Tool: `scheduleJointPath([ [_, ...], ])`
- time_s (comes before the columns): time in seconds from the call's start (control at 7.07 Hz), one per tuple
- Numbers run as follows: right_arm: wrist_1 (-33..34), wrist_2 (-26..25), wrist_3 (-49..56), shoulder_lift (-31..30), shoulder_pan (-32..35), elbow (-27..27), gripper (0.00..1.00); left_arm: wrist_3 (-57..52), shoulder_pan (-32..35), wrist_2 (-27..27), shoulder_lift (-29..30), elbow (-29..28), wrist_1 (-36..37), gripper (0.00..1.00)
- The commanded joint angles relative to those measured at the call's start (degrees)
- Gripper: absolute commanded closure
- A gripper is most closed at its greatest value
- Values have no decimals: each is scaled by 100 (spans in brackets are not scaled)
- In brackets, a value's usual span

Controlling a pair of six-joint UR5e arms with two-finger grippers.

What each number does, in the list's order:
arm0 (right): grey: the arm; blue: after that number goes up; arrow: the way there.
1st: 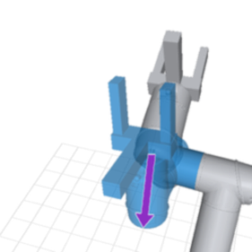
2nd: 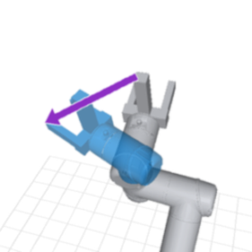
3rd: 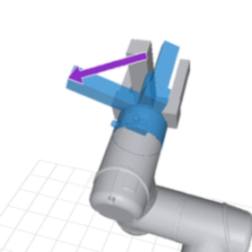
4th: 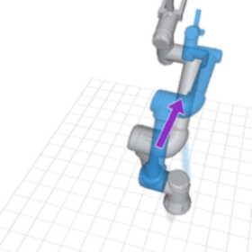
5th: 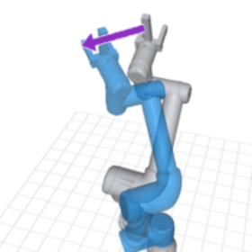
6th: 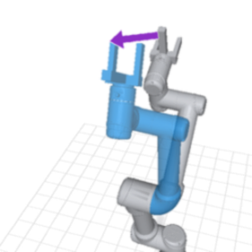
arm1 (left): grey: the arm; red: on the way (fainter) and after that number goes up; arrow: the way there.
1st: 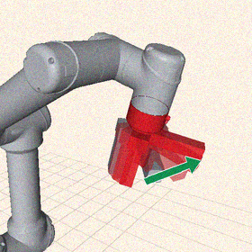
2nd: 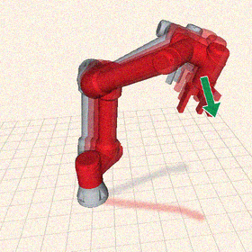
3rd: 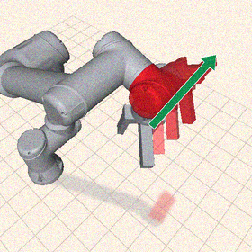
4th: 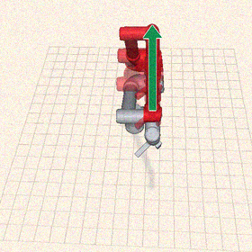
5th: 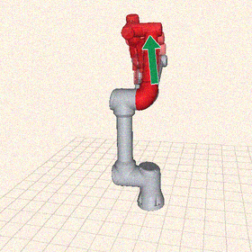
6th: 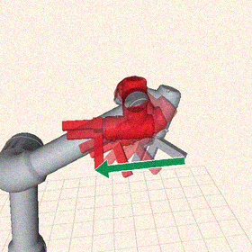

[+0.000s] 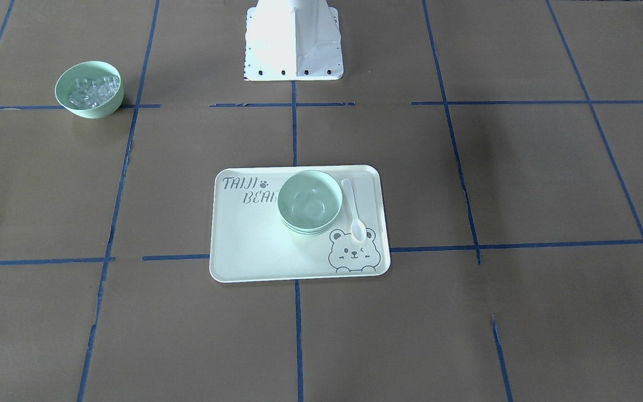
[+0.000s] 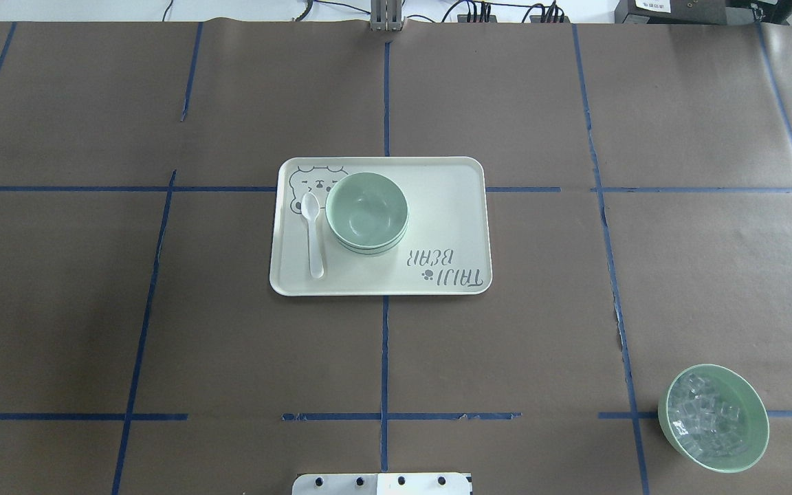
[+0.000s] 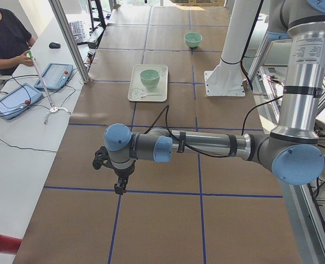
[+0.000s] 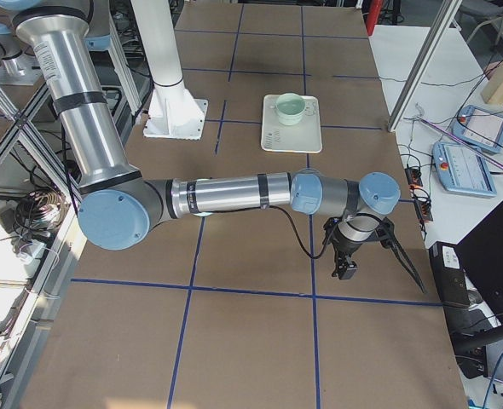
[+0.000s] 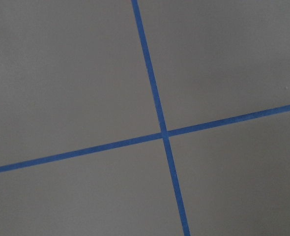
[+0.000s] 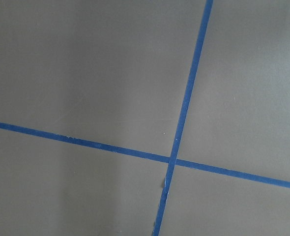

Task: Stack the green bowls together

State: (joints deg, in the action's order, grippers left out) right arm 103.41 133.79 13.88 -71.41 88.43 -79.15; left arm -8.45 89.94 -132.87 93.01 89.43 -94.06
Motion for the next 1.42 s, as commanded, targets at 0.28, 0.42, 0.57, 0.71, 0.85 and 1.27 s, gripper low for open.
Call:
scheduleJointPath([
  [0.28,-14,94,-17,-66,-133,-22,0,-34,6,-2,-89,65,362,0],
  [0.42,-14,94,-17,-92,-151,-39,0,-34,-12,-11,-151,65,371,0],
  [0.57,-14,94,-17,-162,-151,-170,0,-34,-12,-29,-195,74,354,0],
  [0.71,-14,94,-17,-293,-160,-328,0,-34,-21,-29,-195,74,319,0],
  [0.85,-14,103,-17,-373,-195,-399,0,-34,-21,-29,-195,74,309,0],
  [1.27,-14,94,-17,-383,-274,-400,0,-34,-21,-29,-186,74,274,0],
])
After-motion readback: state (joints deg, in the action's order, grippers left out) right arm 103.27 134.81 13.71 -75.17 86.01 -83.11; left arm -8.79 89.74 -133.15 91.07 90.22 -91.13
